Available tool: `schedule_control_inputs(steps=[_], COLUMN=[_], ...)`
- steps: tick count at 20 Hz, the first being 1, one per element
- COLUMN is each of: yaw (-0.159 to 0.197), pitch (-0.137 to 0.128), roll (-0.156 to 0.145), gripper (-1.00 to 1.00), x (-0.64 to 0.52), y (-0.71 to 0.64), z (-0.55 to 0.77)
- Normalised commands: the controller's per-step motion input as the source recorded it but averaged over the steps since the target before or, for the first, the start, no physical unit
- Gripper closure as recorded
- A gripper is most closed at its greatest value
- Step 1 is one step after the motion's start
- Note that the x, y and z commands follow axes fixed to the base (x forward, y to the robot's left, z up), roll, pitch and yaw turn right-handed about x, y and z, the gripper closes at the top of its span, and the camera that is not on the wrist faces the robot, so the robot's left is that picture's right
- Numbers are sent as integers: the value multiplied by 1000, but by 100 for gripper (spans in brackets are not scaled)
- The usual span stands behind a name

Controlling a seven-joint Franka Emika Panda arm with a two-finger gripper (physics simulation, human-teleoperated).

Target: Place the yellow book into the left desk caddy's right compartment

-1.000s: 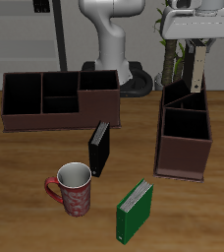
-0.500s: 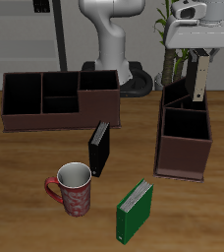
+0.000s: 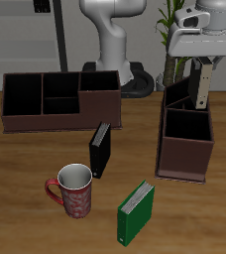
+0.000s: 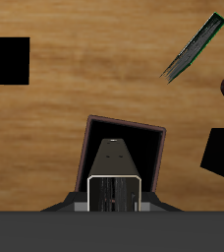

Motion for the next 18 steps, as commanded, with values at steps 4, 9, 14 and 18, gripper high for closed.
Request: schedule_control_inputs(steps=[4, 9, 14, 18], yaw=[1, 9, 0, -8], pitch=[13, 4, 15, 25], roll=[-11, -11, -6, 12], gripper=[100, 100, 100, 100], x=[81, 94, 58, 39], y=[-69, -65, -6, 20], z=[-139, -108, -152, -143])
